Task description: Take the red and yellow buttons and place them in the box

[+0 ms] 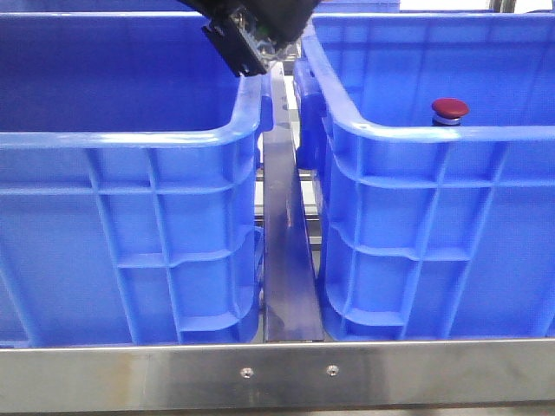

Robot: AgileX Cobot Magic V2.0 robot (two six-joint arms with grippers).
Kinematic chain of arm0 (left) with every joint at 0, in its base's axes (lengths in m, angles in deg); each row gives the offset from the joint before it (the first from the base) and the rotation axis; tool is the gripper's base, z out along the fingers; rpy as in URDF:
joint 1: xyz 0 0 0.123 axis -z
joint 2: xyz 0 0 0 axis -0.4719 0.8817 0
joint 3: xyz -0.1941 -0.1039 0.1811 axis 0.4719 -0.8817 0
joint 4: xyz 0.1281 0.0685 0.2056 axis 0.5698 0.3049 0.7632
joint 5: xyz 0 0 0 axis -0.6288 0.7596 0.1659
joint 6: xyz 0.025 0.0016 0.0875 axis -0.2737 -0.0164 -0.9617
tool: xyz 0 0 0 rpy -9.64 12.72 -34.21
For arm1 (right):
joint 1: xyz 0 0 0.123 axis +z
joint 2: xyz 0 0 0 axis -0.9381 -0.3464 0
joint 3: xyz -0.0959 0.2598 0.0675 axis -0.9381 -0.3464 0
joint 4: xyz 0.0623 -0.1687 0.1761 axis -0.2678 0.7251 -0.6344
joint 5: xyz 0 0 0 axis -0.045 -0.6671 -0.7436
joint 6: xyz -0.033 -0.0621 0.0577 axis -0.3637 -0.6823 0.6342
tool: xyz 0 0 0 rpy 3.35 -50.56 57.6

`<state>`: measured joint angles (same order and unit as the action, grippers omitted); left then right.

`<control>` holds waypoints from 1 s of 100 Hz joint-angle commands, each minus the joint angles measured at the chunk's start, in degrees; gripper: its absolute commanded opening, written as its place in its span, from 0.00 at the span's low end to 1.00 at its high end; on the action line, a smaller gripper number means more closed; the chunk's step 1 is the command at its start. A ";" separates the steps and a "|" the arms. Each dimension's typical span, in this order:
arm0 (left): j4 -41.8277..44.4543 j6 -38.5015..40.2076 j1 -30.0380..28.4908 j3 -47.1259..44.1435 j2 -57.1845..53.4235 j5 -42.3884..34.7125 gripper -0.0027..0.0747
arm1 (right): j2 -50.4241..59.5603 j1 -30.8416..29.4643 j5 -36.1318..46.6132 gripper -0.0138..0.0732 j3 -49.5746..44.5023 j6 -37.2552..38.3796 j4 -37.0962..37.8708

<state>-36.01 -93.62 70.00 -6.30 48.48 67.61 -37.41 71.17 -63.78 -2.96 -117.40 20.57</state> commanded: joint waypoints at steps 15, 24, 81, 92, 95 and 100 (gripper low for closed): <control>-1.95 -0.14 0.52 1.43 -2.21 -2.75 0.07 | -10.36 -0.29 -14.25 0.82 10.37 7.04 -9.43; -1.95 -0.14 0.52 1.43 -2.21 -2.85 0.07 | -14.61 -0.29 -19.67 0.88 13.03 7.04 -15.31; -1.95 -0.14 0.52 1.43 -2.21 -3.06 0.07 | -34.05 8.47 -31.45 0.88 20.82 6.35 -29.24; -1.95 -0.14 0.52 1.43 -2.21 -3.06 0.07 | -34.89 9.45 -31.40 0.88 21.28 6.35 -29.24; -1.95 -0.14 0.52 1.43 -2.21 -3.06 0.07 | -34.88 9.47 -31.34 0.88 21.28 6.35 -29.29; -1.95 -0.14 0.52 1.43 -2.21 -3.06 0.07 | -34.88 9.47 -31.15 0.86 21.28 6.35 -29.29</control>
<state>-36.01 -93.71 70.00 -6.30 48.48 67.70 -73.73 80.63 -94.23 16.34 -110.13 -4.69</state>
